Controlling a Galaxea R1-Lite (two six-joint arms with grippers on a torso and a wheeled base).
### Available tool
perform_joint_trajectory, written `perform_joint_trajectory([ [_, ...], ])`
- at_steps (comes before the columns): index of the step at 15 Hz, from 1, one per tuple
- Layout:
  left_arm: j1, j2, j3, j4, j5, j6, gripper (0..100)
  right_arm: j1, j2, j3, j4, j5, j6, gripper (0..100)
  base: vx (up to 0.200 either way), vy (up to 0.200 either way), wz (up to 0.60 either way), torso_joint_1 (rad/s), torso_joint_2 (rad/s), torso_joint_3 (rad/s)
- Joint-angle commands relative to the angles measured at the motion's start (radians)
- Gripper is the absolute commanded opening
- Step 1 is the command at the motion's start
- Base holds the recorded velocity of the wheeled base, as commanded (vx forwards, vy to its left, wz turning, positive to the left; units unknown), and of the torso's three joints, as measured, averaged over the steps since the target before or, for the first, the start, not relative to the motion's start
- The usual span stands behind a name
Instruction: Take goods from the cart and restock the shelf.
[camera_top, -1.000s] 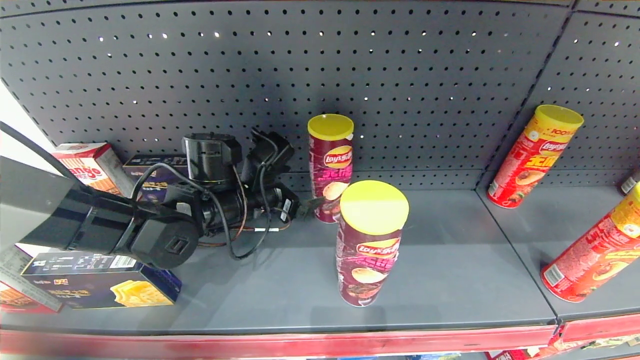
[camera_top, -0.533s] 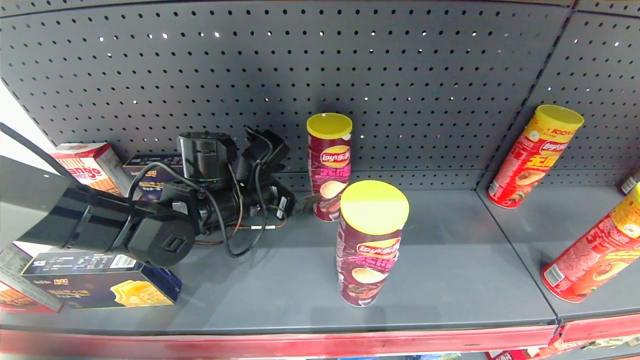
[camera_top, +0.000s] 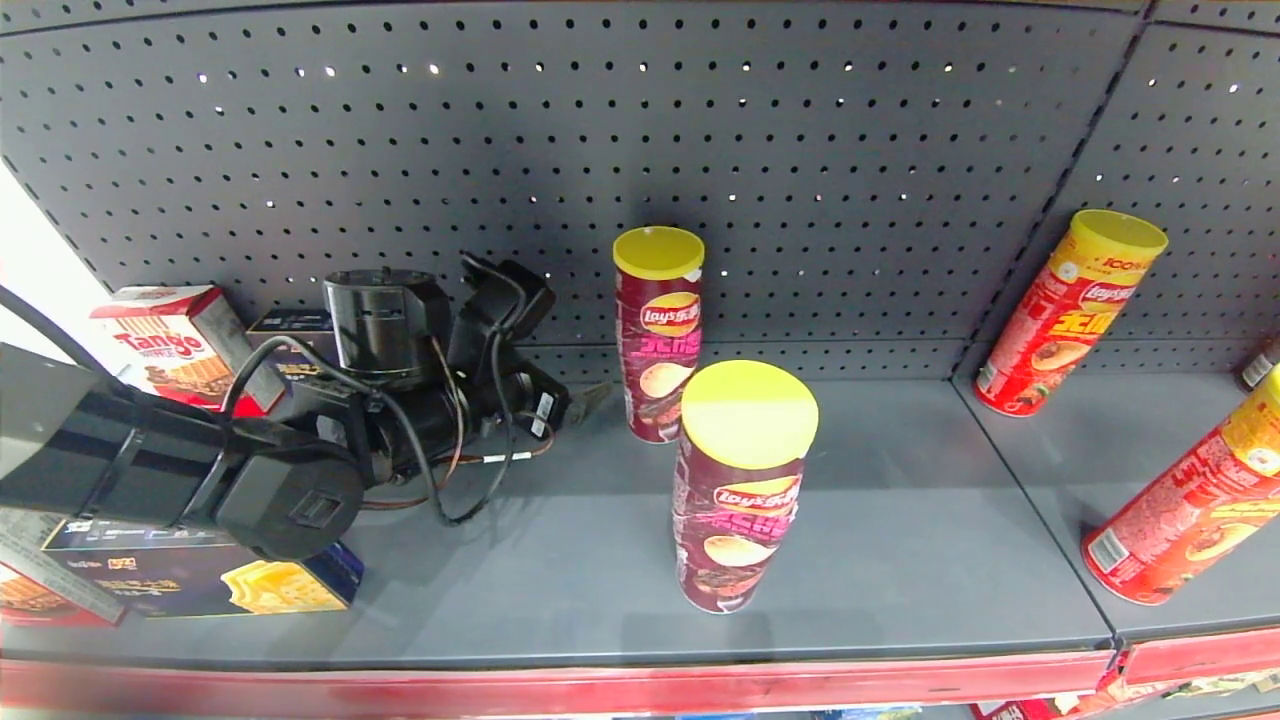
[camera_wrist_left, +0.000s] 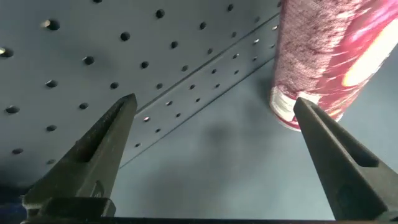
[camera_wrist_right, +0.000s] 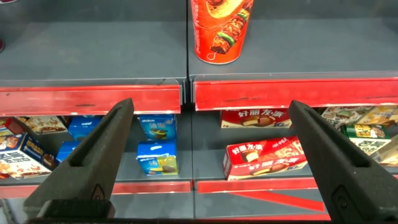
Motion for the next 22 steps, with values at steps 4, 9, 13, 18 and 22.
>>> perform_joint_trajectory([
  [4, -0.003, 0.062, -0.052, 0.003, 0.02, 0.001, 100, 0.0, 0.001, 0.0, 0.0, 0.0, 0.0, 100, 0.0, 0.0, 0.0, 0.0, 0.0, 0.0],
  [9, -0.039, 0.099, -0.078, 0.006, 0.019, -0.001, 100, -0.002, 0.001, 0.0, 0.0, 0.0, 0.0, 100, 0.0, 0.0, 0.0, 0.0, 0.0, 0.0],
  [13, -0.052, 0.116, -0.102, 0.009, 0.019, -0.001, 100, 0.0, 0.001, 0.0, 0.0, 0.0, 0.0, 100, 0.0, 0.0, 0.0, 0.0, 0.0, 0.0],
  [18, -0.036, 0.004, -0.037, 0.003, 0.039, -0.004, 100, 0.0, 0.001, 0.0, 0.0, 0.0, 0.0, 100, 0.0, 0.0, 0.0, 0.0, 0.0, 0.0],
  [22, -0.02, -0.209, 0.083, 0.003, 0.073, 0.005, 100, 0.0, 0.001, 0.0, 0.0, 0.0, 0.0, 100, 0.0, 0.0, 0.0, 0.0, 0.0, 0.0],
])
